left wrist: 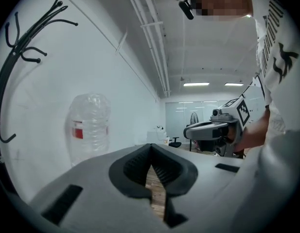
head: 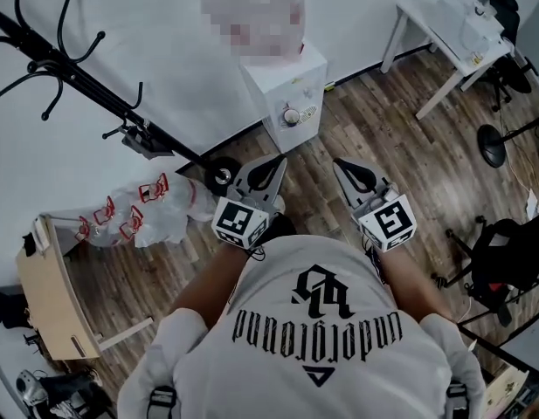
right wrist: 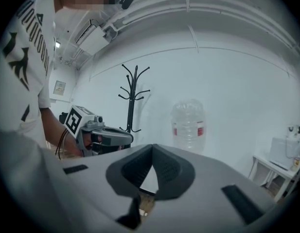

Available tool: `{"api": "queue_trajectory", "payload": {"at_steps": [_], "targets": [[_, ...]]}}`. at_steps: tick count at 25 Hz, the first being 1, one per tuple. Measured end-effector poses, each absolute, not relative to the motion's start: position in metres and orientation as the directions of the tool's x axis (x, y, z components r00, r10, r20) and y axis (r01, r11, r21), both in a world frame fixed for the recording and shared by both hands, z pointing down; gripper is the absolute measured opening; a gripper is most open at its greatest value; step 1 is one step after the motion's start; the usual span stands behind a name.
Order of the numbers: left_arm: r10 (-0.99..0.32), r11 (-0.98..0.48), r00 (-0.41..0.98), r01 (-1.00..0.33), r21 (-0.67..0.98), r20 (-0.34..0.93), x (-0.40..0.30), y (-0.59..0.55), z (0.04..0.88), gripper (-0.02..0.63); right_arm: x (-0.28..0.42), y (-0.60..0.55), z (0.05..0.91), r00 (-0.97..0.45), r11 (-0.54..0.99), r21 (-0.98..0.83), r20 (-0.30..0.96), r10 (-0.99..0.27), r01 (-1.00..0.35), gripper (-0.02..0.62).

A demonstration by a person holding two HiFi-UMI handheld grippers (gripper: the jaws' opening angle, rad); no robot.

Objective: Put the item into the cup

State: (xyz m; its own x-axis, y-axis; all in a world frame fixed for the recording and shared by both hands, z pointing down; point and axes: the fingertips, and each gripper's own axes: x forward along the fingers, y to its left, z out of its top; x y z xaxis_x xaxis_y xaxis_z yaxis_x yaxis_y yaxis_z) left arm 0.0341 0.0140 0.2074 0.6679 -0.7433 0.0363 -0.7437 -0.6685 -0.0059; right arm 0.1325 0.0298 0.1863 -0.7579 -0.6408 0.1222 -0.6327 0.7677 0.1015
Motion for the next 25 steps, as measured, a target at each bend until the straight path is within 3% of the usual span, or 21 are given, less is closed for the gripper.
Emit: {"api": "queue_trajectory", "payload": {"at_steps": [10,25], "targets": [[-0.780,-0.626,0.625,-0.779,-0.044,0.021,0.029,0.063,0.157,0.006,0.145,0.059,0.166,-0.784,0.788,0.092,0.077,-0.616,-0.609,0.005],[-0.710,-0.704,0.705,-0.709,-0.045,0.000,-0.012,0.118,0.144,0.006,0.119,0.131,0.168,-0.711,0.715,0.099,0.078,-0.699,-0.692,0.005]]}}
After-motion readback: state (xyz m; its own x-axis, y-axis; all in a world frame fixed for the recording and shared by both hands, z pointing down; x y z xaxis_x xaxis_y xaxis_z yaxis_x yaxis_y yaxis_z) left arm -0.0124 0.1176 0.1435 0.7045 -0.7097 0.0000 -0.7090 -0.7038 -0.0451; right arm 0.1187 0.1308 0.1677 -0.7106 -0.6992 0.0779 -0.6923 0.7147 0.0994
